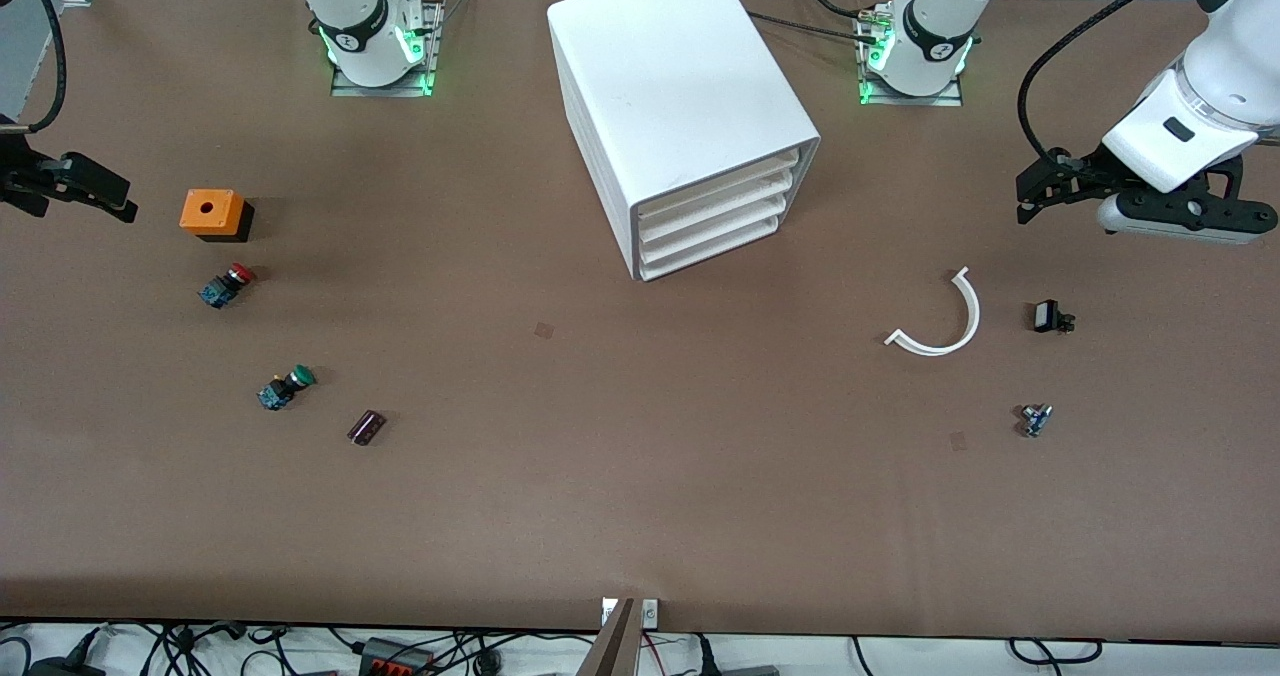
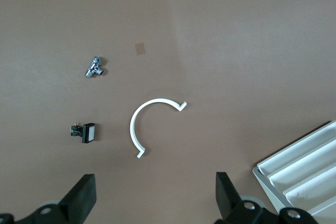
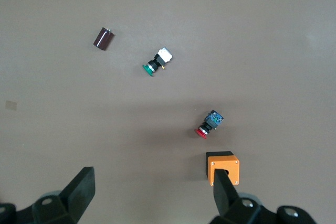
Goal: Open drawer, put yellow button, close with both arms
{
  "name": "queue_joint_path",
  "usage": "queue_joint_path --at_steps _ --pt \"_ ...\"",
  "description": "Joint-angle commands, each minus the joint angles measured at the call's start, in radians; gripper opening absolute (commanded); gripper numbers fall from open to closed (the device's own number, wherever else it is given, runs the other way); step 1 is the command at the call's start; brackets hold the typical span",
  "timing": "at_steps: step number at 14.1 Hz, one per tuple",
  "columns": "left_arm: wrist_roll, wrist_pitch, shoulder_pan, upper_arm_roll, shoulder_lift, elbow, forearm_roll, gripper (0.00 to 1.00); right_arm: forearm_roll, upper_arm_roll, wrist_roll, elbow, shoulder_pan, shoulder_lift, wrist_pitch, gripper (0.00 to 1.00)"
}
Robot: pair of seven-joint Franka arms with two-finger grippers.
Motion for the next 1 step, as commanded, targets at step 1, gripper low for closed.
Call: queue_joint_path --at_steps 1 --pt "0.018 -0.023 0.006 -0.003 0.015 0.032 0.005 1.0 -0.018 0.009 -0.01 -0.025 -0.003 -0.026 -0.003 1.0"
